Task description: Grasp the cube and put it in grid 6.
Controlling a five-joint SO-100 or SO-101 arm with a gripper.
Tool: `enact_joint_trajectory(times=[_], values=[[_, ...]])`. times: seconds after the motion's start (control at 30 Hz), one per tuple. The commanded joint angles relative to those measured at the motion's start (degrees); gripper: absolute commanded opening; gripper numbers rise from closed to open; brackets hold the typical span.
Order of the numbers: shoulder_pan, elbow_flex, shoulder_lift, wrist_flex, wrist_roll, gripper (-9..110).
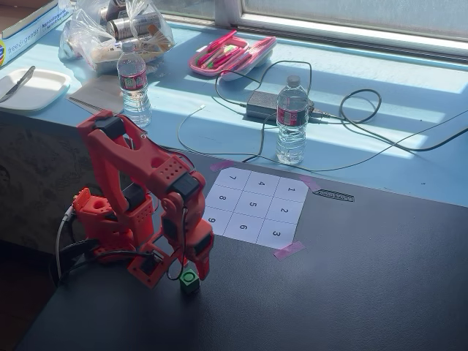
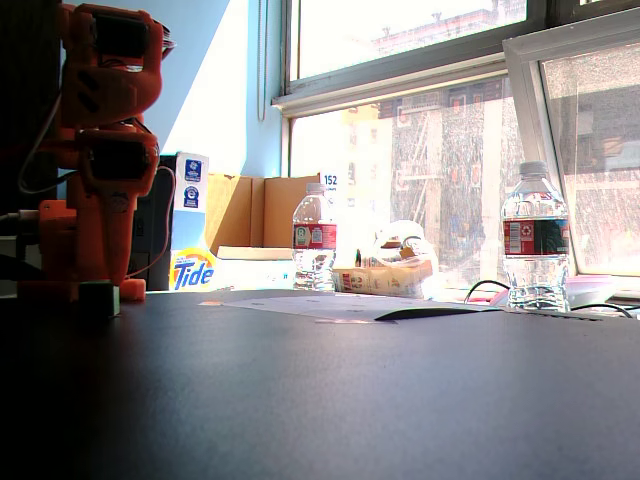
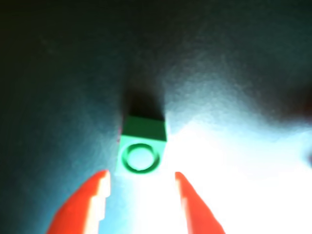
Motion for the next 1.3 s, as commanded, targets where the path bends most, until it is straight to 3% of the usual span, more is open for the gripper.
enact_joint_trajectory(times=[0.0, 0.57, 0.8, 1.1, 1.27], values=[[0.18, 0.18, 0.18, -1.05, 0.44, 22], [5.89, 2.55, 0.53, -3.78, -0.70, 22], [6.15, 5.71, 0.18, -9.14, -4.57, 1], [4.48, 5.89, 3.69, -9.14, -6.33, 0], [-0.09, -2.46, 6.06, -2.55, -7.03, 0]])
